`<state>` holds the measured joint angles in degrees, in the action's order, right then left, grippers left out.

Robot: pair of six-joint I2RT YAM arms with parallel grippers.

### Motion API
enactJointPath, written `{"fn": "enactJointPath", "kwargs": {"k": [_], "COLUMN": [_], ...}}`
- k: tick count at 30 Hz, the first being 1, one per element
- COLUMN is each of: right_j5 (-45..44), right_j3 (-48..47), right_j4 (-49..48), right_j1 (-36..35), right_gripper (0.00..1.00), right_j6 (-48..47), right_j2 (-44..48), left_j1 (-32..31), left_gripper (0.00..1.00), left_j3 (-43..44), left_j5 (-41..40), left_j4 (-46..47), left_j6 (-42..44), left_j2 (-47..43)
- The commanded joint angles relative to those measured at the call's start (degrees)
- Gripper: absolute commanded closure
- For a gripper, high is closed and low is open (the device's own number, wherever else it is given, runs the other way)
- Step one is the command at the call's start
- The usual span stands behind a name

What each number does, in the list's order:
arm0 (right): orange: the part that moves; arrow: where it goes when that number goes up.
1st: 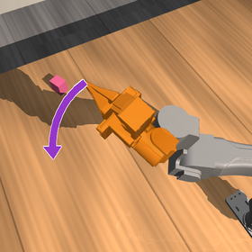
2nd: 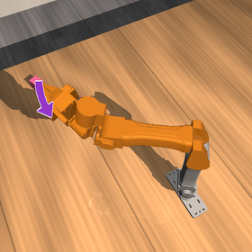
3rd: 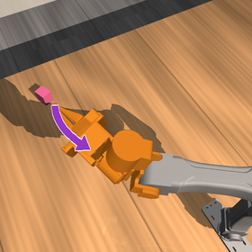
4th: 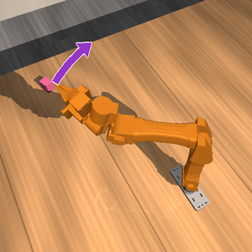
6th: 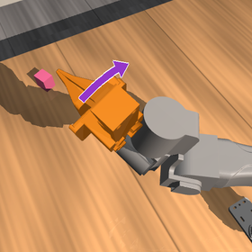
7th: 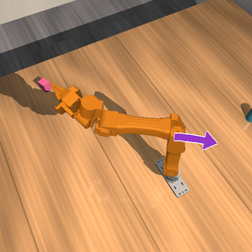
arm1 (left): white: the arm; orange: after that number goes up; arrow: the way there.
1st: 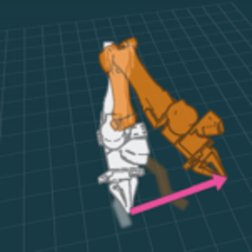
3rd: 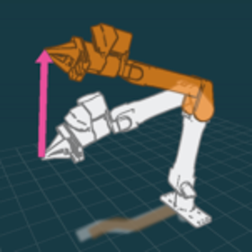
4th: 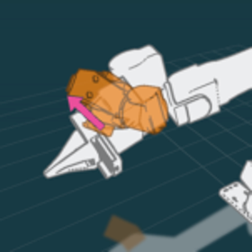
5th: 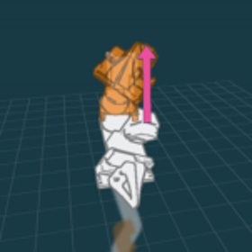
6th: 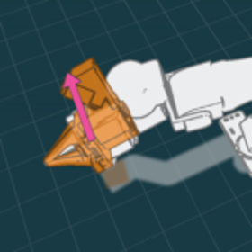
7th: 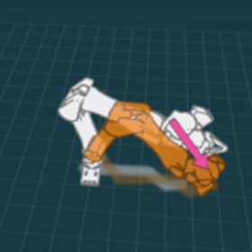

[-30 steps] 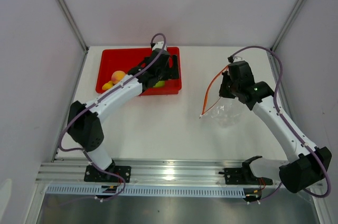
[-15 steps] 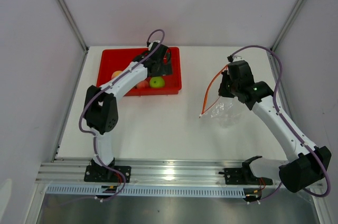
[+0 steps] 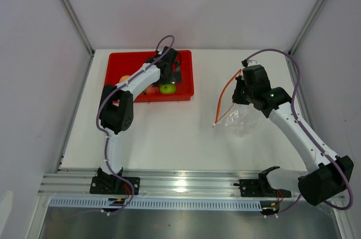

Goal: Place the food in the zip-top bag and seal the zipper
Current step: Pick up the fake fruit from the bin.

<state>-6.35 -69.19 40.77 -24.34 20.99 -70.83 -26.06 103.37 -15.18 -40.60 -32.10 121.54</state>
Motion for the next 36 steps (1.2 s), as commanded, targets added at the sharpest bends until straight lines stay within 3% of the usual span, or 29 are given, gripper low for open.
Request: {"fn": "enactJointPath", "kwargs": {"k": [1,16,21,27,36], "right_j5": [0.46,0.99,0.99,0.81,-0.24], "right_j3": [0.02,1.25,1.25,0.63,0.98], "right_j4": [-1.93,-2.28,-2.28,-1.66,0.36], "right_j1": [-0.45,-0.62,-0.8,-0.97,-1.5], "right_gripper": [1.0,1.0,1.0,1.0,1.0], "right_j6": [0.72,0.8,1.15,1.42,2.3], "right_j2": [0.6,0.78,0.78,0.52,1.39], "left_j1": [0.58,0.58,0.66,0.66,0.58], "left_gripper": [0.01,0.0,0.07,0.34,0.97], "left_j3": [4.03,4.64,4.12,1.22,-1.42], "left_j5": [1.82,2.87,4.27,8.93,10.08], "left_j4": [-2.64,-4.4,-3.61,0.78,2.63], "left_j6": [-1.3,-1.48,-0.69,2.39,3.36], "left_j2": [1.33,4.67,3.71,0.9,-6.04]}}
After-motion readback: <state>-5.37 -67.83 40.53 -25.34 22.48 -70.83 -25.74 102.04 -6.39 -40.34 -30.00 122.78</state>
